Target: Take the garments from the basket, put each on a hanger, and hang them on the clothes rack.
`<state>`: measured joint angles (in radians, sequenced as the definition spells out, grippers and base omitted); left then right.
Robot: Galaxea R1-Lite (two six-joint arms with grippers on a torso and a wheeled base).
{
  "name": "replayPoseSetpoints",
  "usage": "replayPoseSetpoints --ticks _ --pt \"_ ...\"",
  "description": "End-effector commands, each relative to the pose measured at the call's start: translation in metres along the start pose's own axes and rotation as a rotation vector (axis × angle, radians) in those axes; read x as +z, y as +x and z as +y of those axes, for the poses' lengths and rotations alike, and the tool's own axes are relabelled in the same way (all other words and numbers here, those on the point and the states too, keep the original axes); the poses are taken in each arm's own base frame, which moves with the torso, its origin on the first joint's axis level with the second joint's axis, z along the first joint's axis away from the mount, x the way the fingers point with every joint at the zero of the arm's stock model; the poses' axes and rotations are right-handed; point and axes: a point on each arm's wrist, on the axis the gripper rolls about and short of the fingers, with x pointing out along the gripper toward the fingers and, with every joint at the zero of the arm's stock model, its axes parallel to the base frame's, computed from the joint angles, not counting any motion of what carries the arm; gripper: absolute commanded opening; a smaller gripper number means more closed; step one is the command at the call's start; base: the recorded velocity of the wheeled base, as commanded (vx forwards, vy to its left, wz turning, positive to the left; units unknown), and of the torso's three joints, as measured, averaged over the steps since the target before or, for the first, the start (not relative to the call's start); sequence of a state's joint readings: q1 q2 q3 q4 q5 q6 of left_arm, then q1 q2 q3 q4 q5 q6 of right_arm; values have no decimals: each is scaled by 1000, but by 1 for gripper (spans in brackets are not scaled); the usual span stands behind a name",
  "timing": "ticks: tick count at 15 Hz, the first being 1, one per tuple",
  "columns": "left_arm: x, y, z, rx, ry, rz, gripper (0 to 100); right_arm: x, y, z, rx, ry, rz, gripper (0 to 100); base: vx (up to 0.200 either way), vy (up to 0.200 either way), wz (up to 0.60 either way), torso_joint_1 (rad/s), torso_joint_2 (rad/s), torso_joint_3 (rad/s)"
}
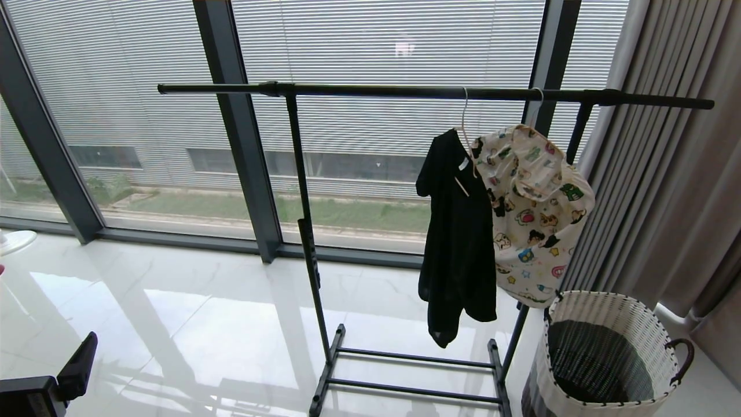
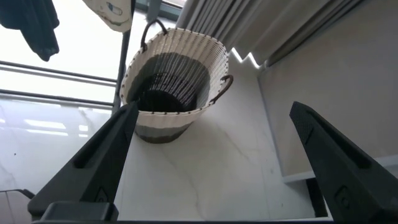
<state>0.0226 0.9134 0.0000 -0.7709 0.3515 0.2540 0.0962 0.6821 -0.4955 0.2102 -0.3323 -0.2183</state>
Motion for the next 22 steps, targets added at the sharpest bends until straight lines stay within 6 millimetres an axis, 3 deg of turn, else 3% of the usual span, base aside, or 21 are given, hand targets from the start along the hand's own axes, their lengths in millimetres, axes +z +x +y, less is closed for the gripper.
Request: replayPoseSetpoints --ticks 1,4,9,12,15,17,19,22 --pt "0 0 0 0 1 2 100 0 0 0 0 0 0 100 0 0 0 -222 491 286" --pt "0 0 0 0 1 2 100 -6 1 2 3 -4 13 100 0 0 0 -209 499 284" --pt "0 -8 5 66 -26 -21 100 -33 -10 4 -7 8 -22 100 0 0 0 -161 398 237" --pt "-18 -48 18 215 -56 -49 100 -79 -30 6 -159 73 -111 100 0 0 0 -21 55 39" --pt "-43 -85 27 328 -121 -165 100 -109 -43 8 -263 148 -250 100 0 0 0 0 0 0" --pt "-60 -98 30 417 -126 -200 100 -117 -42 12 -308 216 -297 100 0 0 0 0 0 0" --pt "-63 -98 31 493 -137 -154 100 -126 -28 18 -327 227 -333 100 0 0 0 0 0 0" --pt "-69 -96 29 484 -116 -96 100 -126 -24 18 -364 204 -371 100 0 0 0 0 0 0"
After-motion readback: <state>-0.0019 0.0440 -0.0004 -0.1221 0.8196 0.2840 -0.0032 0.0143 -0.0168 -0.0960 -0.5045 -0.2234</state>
